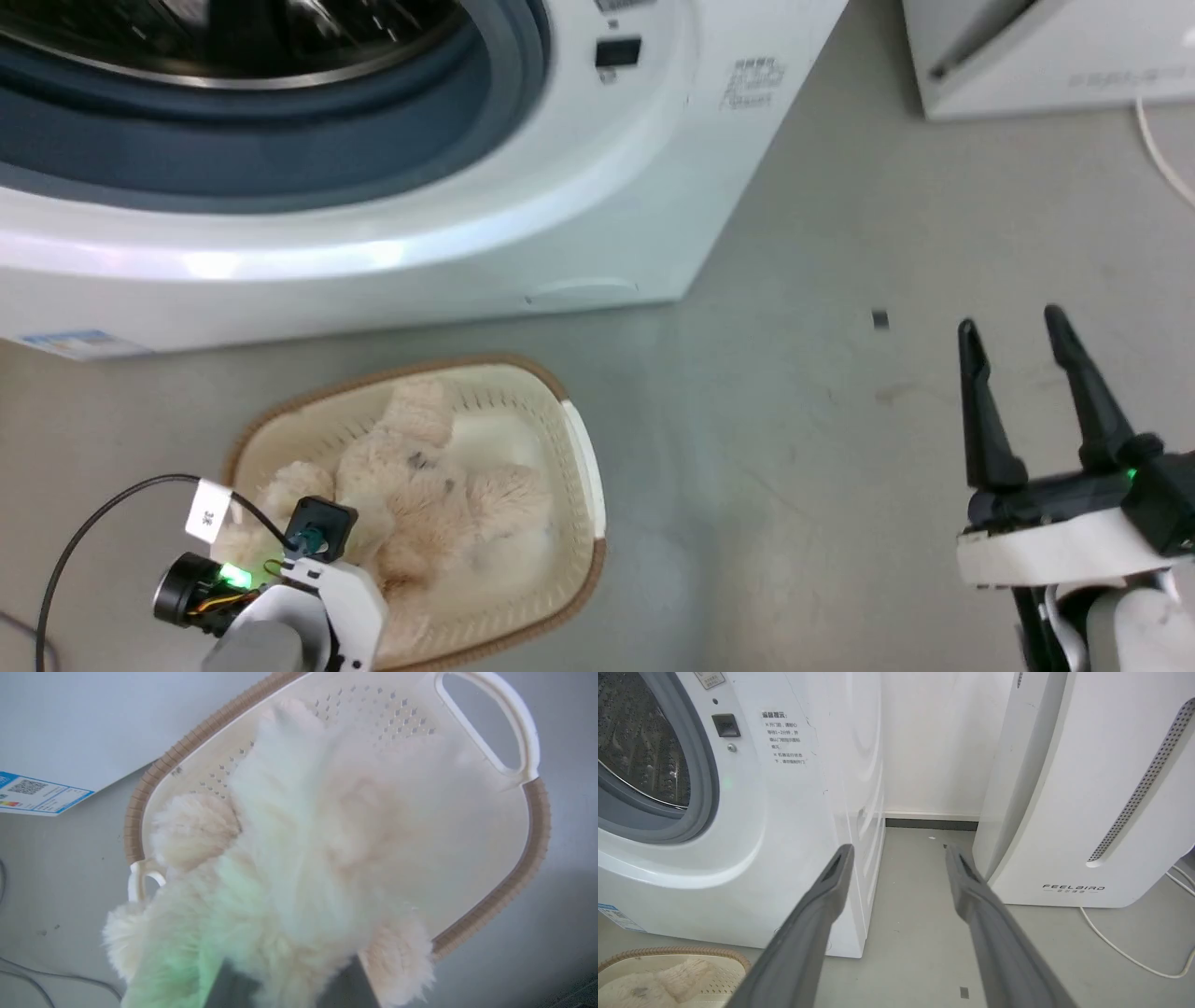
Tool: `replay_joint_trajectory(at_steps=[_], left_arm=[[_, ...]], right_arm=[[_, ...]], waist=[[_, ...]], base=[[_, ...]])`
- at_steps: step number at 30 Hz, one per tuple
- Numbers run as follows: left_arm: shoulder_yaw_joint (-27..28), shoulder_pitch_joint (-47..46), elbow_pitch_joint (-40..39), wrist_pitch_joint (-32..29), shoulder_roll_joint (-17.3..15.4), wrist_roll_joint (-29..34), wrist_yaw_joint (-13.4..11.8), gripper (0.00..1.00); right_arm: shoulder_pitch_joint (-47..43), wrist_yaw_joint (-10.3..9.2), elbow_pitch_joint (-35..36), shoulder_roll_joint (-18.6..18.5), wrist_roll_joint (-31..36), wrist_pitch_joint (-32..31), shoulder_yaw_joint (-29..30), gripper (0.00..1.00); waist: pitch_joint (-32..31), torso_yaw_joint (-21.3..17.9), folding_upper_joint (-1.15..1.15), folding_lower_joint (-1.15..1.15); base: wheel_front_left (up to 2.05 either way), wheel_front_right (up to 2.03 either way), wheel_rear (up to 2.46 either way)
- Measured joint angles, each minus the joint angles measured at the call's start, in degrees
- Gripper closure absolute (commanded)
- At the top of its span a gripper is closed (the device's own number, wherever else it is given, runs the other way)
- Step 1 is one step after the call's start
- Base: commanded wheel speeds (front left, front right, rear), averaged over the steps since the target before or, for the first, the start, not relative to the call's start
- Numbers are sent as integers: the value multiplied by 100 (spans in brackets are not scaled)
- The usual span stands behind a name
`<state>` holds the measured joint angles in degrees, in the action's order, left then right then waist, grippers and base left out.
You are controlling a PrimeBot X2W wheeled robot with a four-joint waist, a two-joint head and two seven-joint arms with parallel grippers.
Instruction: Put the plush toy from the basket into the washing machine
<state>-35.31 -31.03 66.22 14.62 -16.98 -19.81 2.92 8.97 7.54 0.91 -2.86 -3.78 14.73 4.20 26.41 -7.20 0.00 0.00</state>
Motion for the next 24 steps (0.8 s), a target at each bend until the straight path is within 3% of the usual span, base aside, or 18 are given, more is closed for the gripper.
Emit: replay_joint_trajectory(at_steps=[10, 24], left_arm=[[719, 1060, -2138, 4, -141, 307, -378, 100], [1838, 2205, -4749, 4, 93, 1055, -504, 100]], right_arm=[[-305, 0, -143, 1, 71, 0, -49, 0], [-507, 0, -198, 1, 69, 0, -55, 0]], waist=[[-912, 321, 0, 0], [-1610, 681, 0, -1]], base=[[0, 0, 0], [0, 0, 0]])
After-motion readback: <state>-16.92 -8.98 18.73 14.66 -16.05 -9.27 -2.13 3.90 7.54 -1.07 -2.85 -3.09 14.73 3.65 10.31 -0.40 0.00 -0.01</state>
